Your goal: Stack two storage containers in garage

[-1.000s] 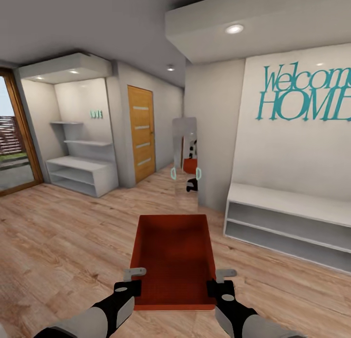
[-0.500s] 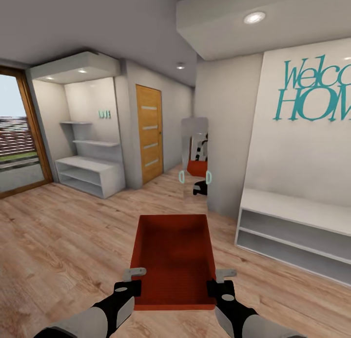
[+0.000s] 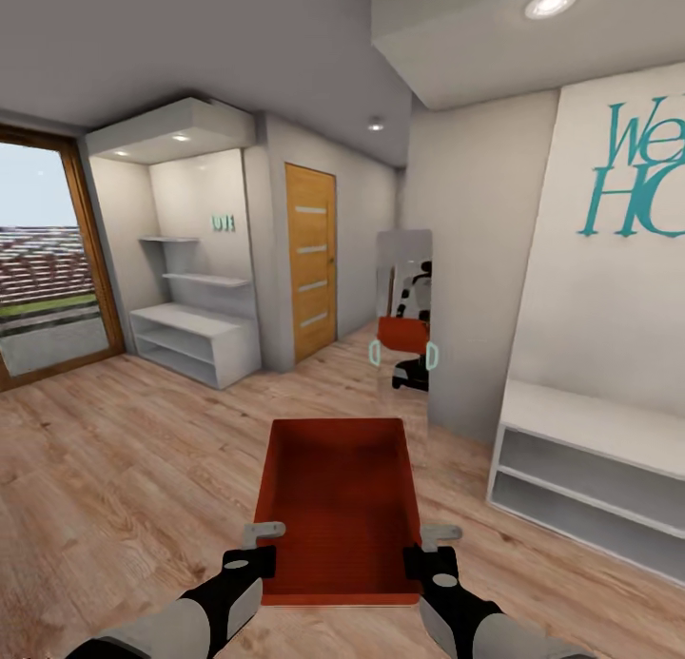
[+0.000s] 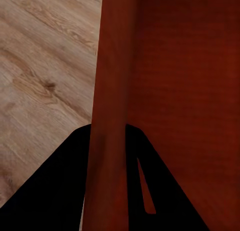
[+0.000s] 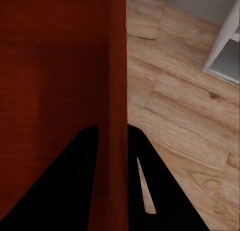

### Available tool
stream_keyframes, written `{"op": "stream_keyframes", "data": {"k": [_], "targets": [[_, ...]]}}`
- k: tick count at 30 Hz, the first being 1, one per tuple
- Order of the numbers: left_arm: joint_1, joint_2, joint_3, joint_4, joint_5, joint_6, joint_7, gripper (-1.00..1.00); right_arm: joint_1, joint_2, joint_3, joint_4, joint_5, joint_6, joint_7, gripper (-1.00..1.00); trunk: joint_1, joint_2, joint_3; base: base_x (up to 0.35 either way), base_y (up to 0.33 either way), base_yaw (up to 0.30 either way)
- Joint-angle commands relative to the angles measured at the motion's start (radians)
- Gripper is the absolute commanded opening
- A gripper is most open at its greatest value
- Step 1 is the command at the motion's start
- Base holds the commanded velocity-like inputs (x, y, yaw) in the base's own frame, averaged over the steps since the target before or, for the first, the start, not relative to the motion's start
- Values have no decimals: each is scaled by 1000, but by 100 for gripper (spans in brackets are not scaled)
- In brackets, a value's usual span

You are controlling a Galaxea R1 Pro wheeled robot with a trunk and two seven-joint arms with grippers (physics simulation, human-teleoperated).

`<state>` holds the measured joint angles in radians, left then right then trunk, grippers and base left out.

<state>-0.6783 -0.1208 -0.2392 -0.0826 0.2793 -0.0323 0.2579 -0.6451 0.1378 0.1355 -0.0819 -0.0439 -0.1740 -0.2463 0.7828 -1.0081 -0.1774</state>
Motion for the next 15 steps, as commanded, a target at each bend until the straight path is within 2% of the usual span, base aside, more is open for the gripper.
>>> {"op": "stream_keyframes", "data": {"k": [1, 15], "targets": [[-1, 26, 55, 0, 0, -4, 8, -100, -1, 0, -42, -1, 2, 1, 9, -100, 1, -1, -1, 322, 0, 268], [-1, 26, 55, 0, 1, -4, 8, -100, -1, 0, -42, -1, 2, 1, 9, -100, 1, -1, -1, 322, 0, 269]]}}
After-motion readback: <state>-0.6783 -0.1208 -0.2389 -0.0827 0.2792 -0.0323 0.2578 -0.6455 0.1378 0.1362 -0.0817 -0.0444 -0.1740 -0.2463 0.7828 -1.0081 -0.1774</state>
